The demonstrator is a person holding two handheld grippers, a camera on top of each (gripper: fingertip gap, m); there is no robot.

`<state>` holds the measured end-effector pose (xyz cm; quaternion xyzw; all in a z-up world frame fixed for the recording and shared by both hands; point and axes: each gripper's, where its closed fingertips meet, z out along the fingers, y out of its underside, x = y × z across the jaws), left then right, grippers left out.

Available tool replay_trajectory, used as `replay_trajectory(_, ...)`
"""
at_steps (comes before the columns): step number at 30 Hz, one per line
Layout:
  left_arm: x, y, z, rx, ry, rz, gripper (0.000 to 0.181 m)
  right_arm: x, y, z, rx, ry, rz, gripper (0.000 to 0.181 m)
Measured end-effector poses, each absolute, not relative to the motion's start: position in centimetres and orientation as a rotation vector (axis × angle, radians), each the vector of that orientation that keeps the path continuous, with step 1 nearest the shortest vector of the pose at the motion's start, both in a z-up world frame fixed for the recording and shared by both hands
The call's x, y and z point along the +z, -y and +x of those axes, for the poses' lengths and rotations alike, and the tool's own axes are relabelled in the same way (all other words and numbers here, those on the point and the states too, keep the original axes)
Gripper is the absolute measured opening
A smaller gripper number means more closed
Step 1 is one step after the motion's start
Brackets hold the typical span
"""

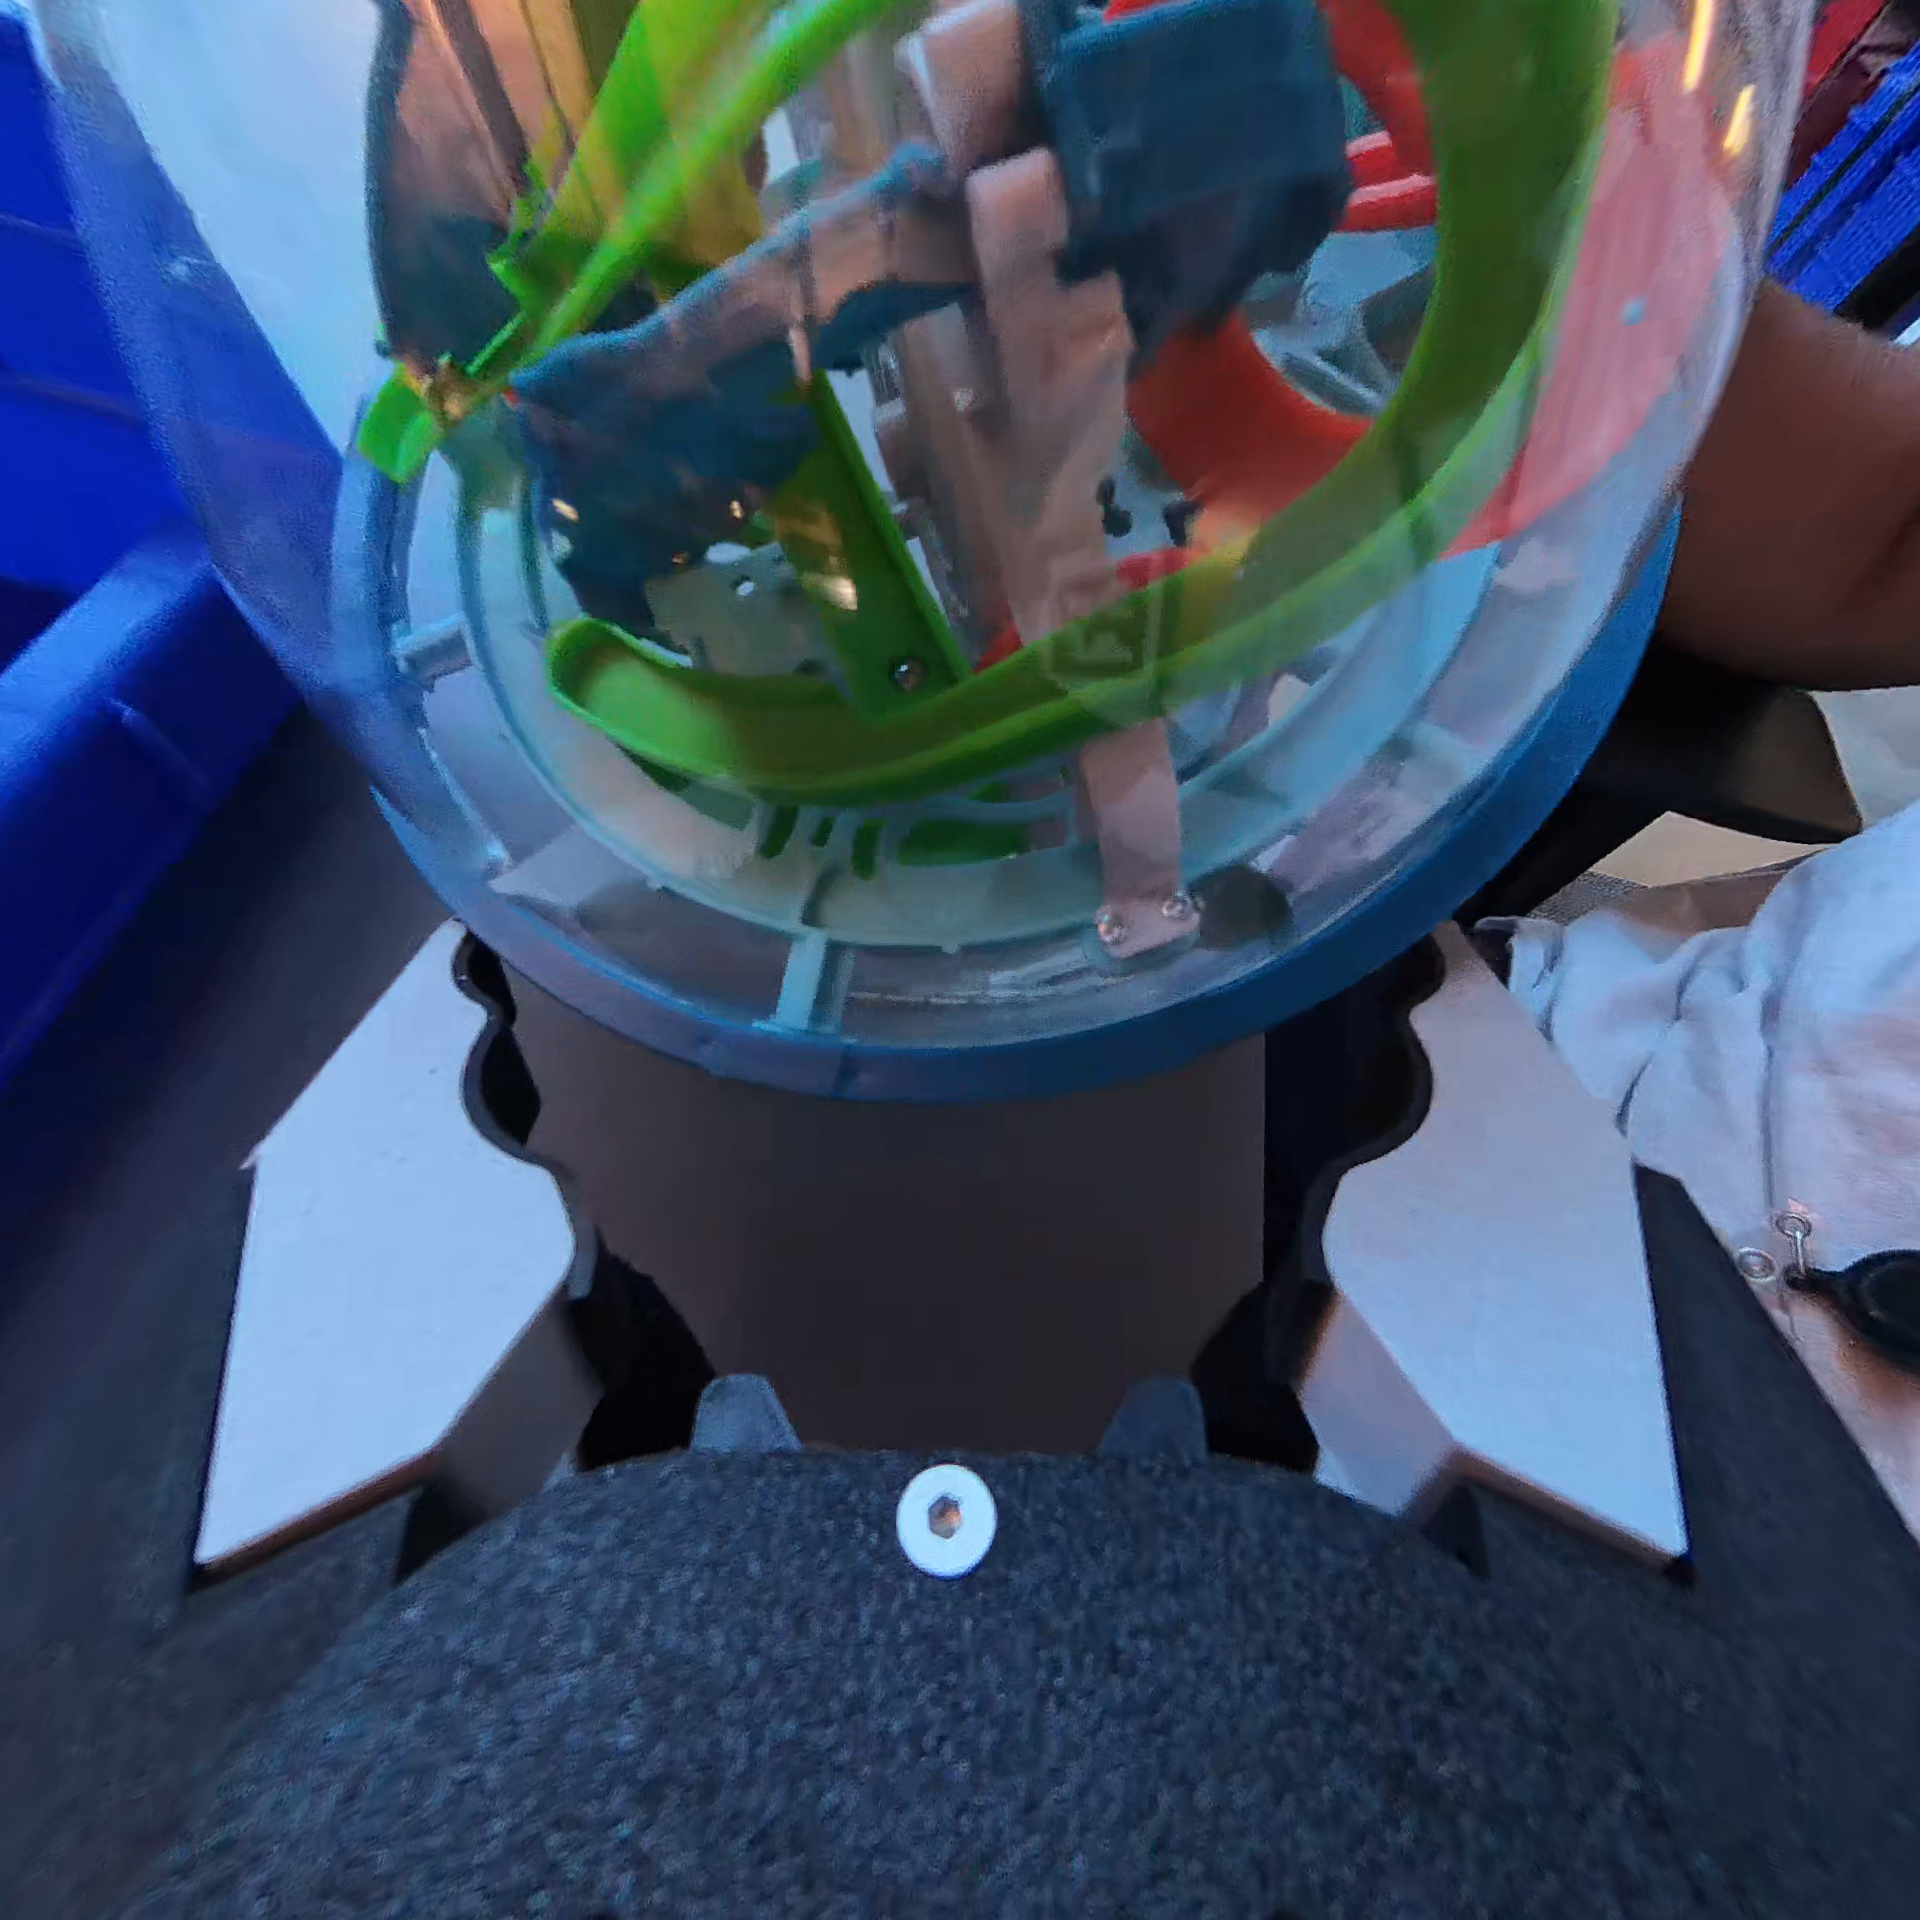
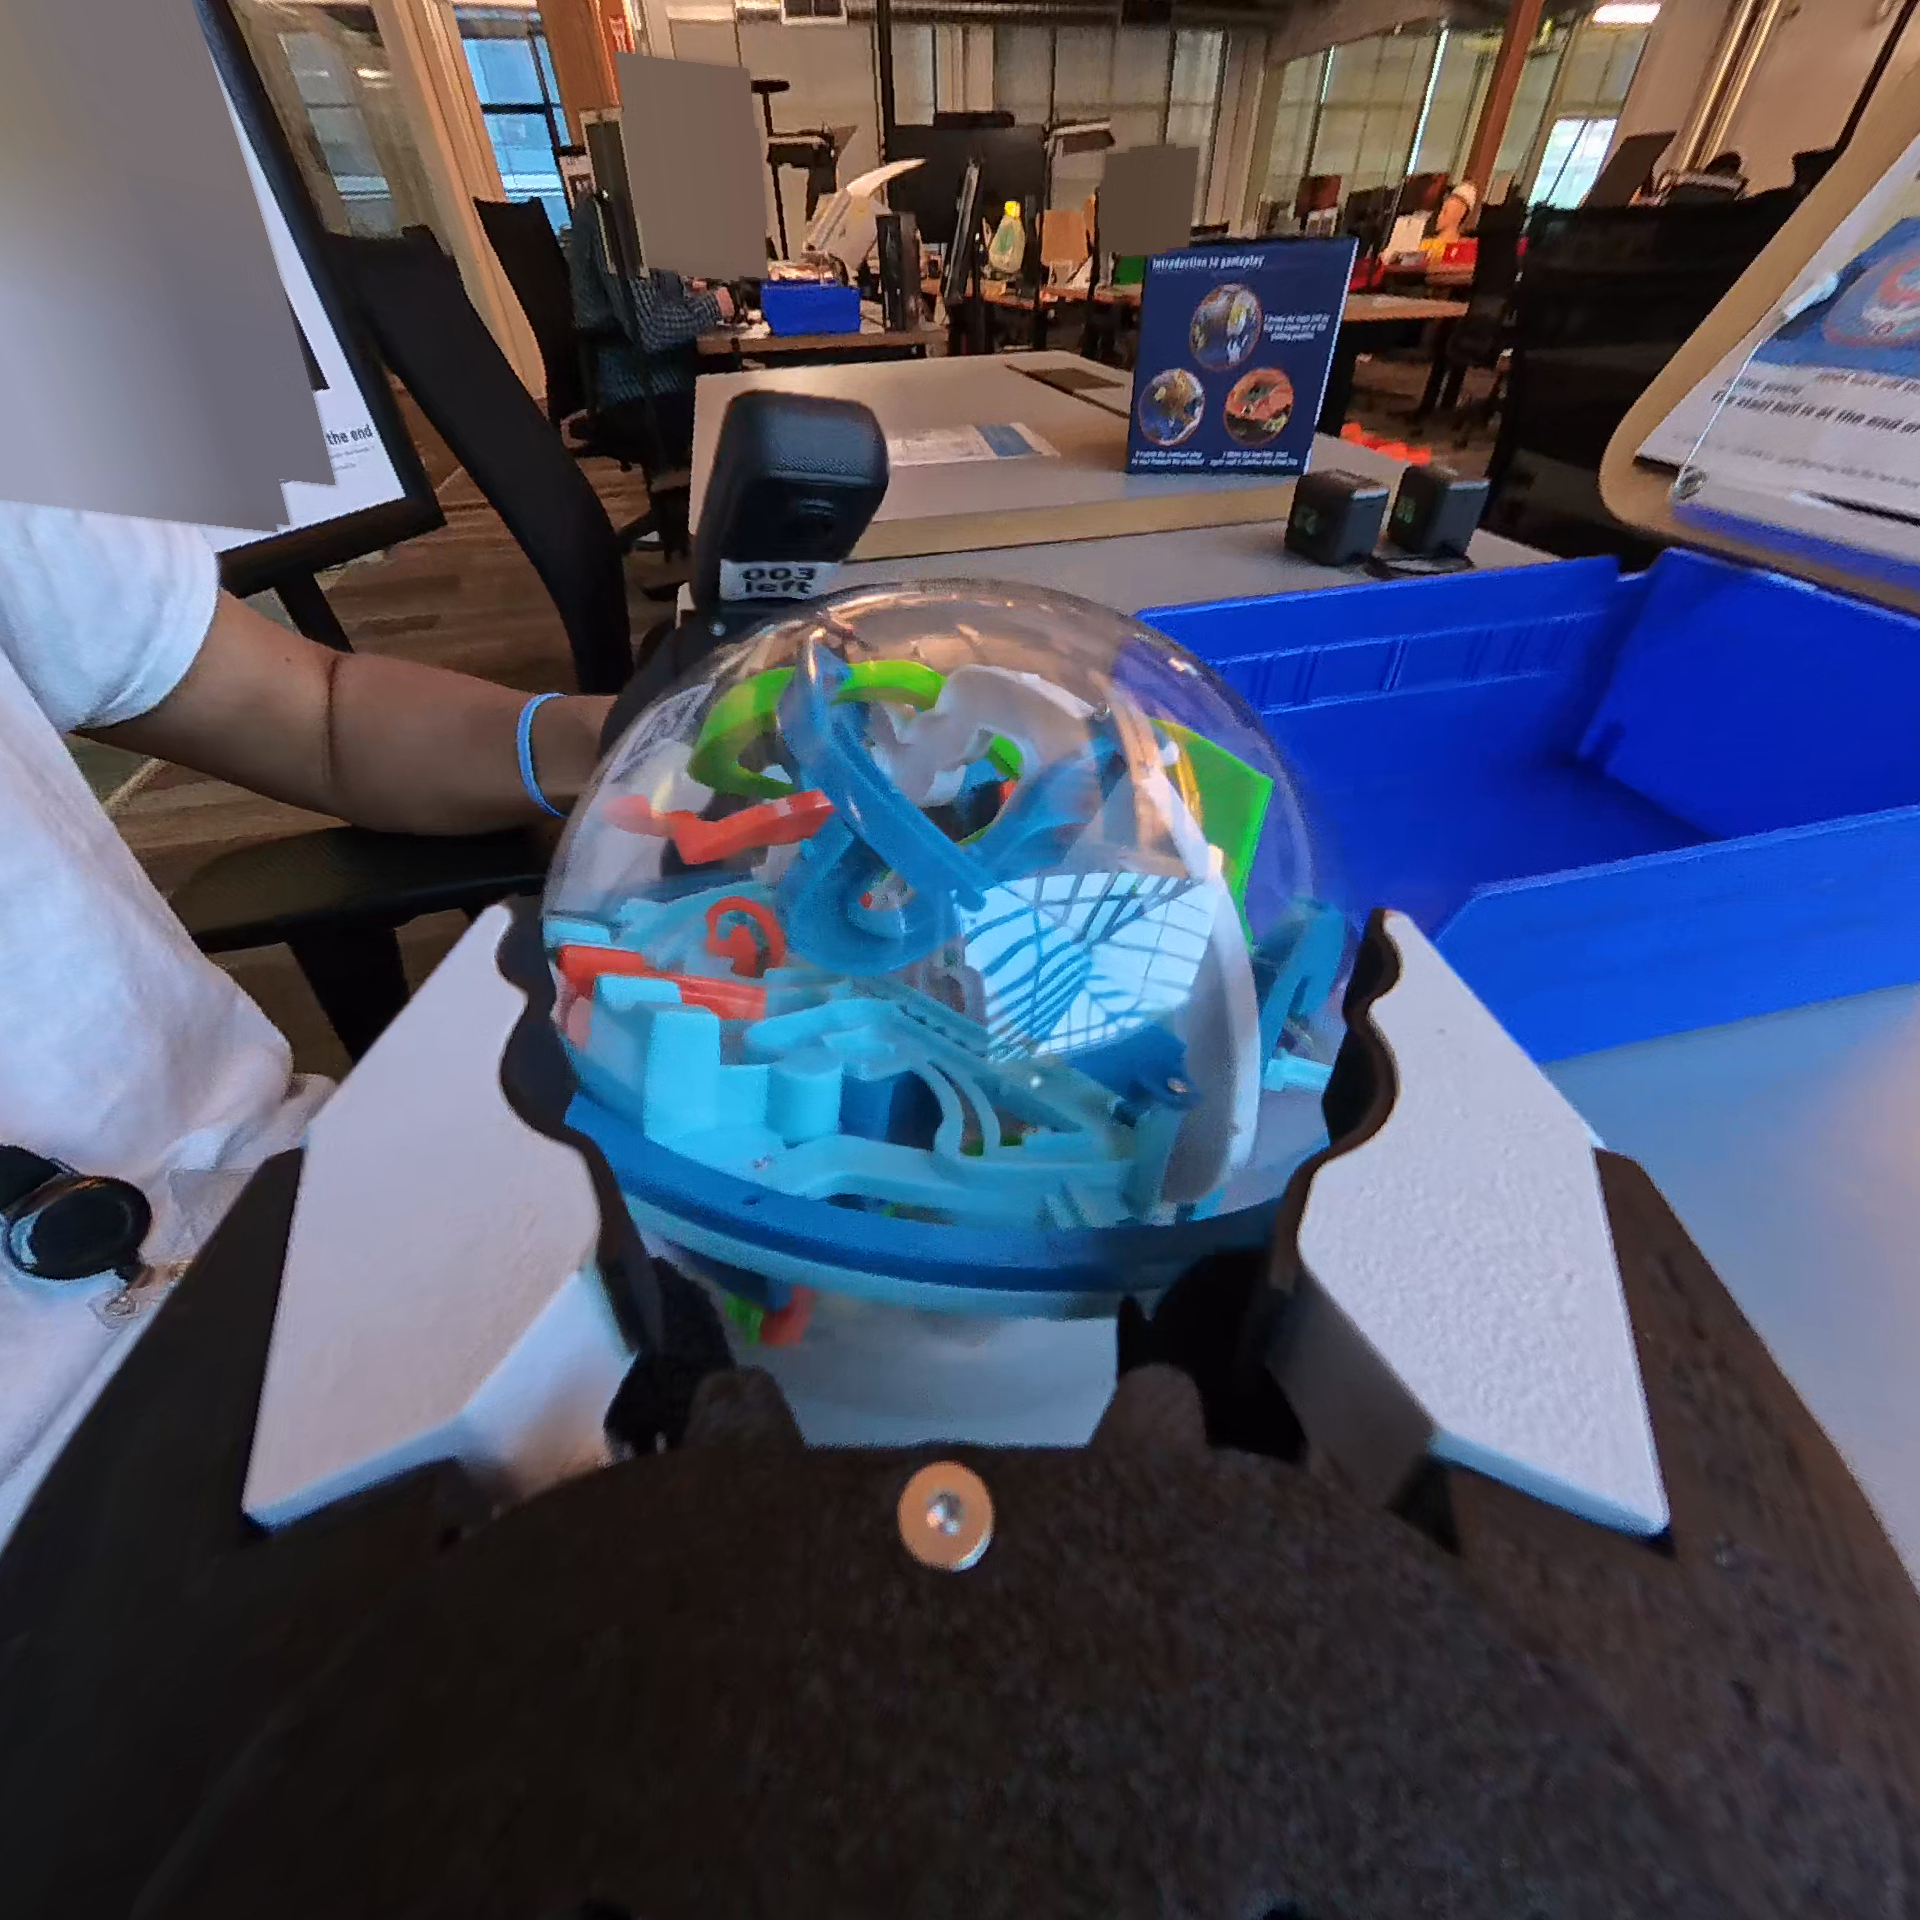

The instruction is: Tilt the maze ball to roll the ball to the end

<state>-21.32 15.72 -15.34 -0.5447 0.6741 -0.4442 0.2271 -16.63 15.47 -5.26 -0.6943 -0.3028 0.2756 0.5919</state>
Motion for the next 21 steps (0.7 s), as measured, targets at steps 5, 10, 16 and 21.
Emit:
replay_trajectory(5, -16.0, -15.3, -22.1, -1.217, -1.926, -1.516, 0.156, -5.2, -15.5, -16.8, 0.664, 0.699, -1.634, 0.146)
replay_trajectory(10, -14.2, -17.0, -23.6, -1.247, -1.981, -1.473, 0.156, -4.6, -15.3, -15.7, 0.596, 0.674, -1.617, 0.141)
replay_trajectory(16, -8.4, -19.7, -22.8, -1.11, -1.981, -1.26, 0.158, -6.0, -13.8, -12.8, 0.523, 0.546, -1.665, 0.148)
replay_trajectory(21, -9.1, -16.7, -20.7, -1.103, -2.204, -1.14, 0.158, -9.2, -11.2, -13.4, 0.627, 0.49, -1.721, 0.154)
